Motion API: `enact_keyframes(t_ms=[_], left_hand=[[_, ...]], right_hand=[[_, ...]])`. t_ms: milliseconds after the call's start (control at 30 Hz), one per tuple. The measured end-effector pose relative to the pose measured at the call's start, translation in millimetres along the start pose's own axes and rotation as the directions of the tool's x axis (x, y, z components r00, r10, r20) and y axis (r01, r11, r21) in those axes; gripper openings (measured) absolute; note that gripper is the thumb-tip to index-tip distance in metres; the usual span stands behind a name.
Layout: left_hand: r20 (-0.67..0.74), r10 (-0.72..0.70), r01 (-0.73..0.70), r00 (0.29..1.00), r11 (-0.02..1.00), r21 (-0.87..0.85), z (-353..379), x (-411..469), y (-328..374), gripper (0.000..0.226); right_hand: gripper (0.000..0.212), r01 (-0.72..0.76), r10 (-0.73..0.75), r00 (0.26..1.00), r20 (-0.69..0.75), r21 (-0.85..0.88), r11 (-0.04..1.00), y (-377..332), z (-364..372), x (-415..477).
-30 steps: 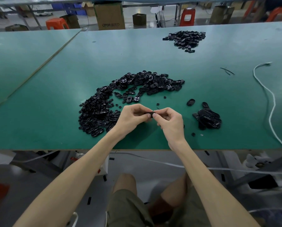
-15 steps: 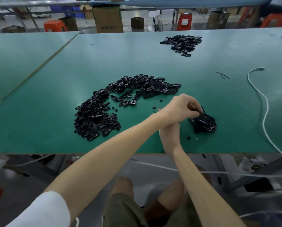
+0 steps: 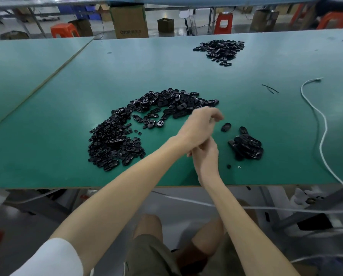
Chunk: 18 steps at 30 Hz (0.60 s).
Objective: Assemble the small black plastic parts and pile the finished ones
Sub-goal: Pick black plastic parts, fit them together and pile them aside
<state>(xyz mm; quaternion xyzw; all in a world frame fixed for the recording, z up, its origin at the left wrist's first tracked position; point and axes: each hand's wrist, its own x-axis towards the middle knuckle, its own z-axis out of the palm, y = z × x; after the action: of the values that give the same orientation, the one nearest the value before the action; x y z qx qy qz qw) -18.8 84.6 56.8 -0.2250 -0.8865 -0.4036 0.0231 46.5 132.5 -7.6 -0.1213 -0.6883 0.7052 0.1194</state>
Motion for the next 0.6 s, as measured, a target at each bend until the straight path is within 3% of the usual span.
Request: enact_keyframes(t_ms=[100, 200, 333, 433, 600], left_hand=[[-0.028, -0.058, 0.064, 0.998, 0.904, 0.422, -24.4, -5.3, -31.3, 0.043], [-0.129, -0.18, 0.222, 0.975, 0.774, 0.593, -45.0, -14.1, -64.2, 0.028], [-0.134, -0.259, 0.284, 0.956, 0.718, 0.636, -61.8, -25.5, -88.5, 0.018], [-0.163, -0.214, 0.268, 0.963, 0.707, 0.655, -64.3, -30.6, -93.9, 0.019], [-0.235, -0.121, 0.235, 0.964, 0.8, 0.552, -63.7, -40.1, -84.0, 0.026]], right_hand=[[0.01, 0.028, -0.028, 1.0, 0.002, -0.001, 1.0, -6.5, -1.6, -3.4], [0.012, 0.033, -0.033, 0.999, 0.008, 0.018, 0.999, -3.5, -0.3, -2.7], [0.012, 0.035, -0.036, 0.999, 0.024, 0.014, 0.999, -4.1, 0.0, -2.0], [0.012, 0.042, -0.042, 0.998, 0.036, 0.001, 0.999, -3.7, 0.1, -2.5], [0.011, 0.039, -0.039, 0.999, 0.035, 0.001, 0.999, -4.8, 0.0, -2.7]])
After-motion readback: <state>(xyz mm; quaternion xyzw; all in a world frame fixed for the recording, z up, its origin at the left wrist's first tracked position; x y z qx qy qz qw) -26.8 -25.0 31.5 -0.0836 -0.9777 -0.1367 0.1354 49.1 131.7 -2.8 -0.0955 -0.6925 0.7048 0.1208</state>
